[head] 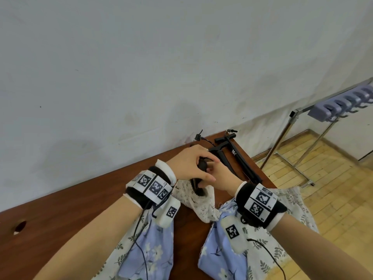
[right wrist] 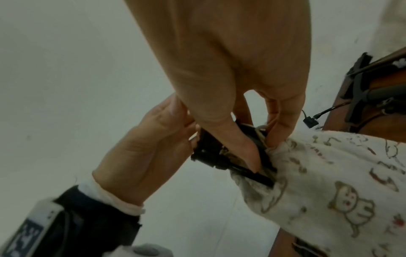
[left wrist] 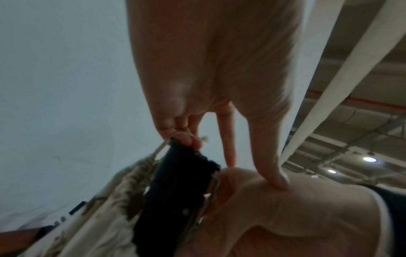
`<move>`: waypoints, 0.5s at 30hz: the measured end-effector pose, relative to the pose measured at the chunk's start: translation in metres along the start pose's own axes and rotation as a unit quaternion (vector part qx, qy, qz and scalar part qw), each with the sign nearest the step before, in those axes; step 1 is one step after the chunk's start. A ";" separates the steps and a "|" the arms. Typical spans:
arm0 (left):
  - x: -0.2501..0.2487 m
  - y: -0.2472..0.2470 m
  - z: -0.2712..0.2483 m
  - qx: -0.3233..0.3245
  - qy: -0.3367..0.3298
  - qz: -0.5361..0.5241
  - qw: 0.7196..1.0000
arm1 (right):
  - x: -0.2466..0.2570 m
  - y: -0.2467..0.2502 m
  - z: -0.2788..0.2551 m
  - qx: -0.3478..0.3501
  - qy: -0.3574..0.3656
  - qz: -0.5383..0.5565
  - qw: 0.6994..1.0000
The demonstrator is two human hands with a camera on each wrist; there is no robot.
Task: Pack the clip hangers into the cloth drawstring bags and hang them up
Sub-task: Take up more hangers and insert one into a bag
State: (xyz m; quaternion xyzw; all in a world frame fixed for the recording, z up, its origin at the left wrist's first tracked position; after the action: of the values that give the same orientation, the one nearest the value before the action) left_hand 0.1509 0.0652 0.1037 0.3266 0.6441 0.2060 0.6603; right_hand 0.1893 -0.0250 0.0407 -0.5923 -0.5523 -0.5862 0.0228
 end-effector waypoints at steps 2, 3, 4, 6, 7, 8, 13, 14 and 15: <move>0.003 0.002 0.003 -0.020 0.016 -0.020 0.999 | -0.007 0.005 -0.003 -0.010 -0.018 0.027 0.999; 0.004 0.004 0.004 -0.024 0.020 -0.031 0.999 | -0.011 0.007 -0.004 -0.020 -0.018 0.021 0.999; 0.004 0.004 0.004 -0.025 0.023 -0.031 0.999 | -0.014 0.008 -0.006 -0.030 -0.013 0.004 0.999; 0.004 0.004 0.006 -0.031 0.025 -0.028 0.999 | -0.020 0.008 -0.010 -0.052 -0.012 -0.021 0.998; 0.003 0.004 0.007 -0.035 0.024 -0.029 0.999 | -0.025 0.006 -0.010 -0.060 -0.020 -0.020 0.998; 0.003 0.004 0.007 -0.035 0.025 -0.033 0.999 | -0.031 0.005 -0.010 -0.067 -0.037 -0.011 0.997; 0.009 0.004 0.012 -0.036 0.030 -0.023 0.999 | -0.057 0.004 -0.011 -0.127 -0.108 0.041 0.985; 0.009 0.004 0.012 -0.039 0.033 -0.022 0.998 | -0.061 0.008 -0.012 -0.147 -0.115 0.064 0.980; 0.010 0.005 0.012 -0.042 0.036 -0.024 0.998 | -0.066 0.011 -0.012 -0.166 -0.128 0.099 0.973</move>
State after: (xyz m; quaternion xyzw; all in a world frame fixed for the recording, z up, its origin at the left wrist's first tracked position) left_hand 0.1645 0.0734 0.1000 0.2756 0.6656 0.2283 0.6549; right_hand 0.2086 -0.0789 0.0042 -0.7095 -0.3843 -0.5839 -0.0889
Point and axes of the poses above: each hand's wrist, its own z-axis towards the middle knuckle, its own y-axis out of the back of the hand, x = y × z, the point moved 6 cm from there along z, towards the middle knuckle, and after that the axes turned 1 degree about -z, right-handed, at the moved point
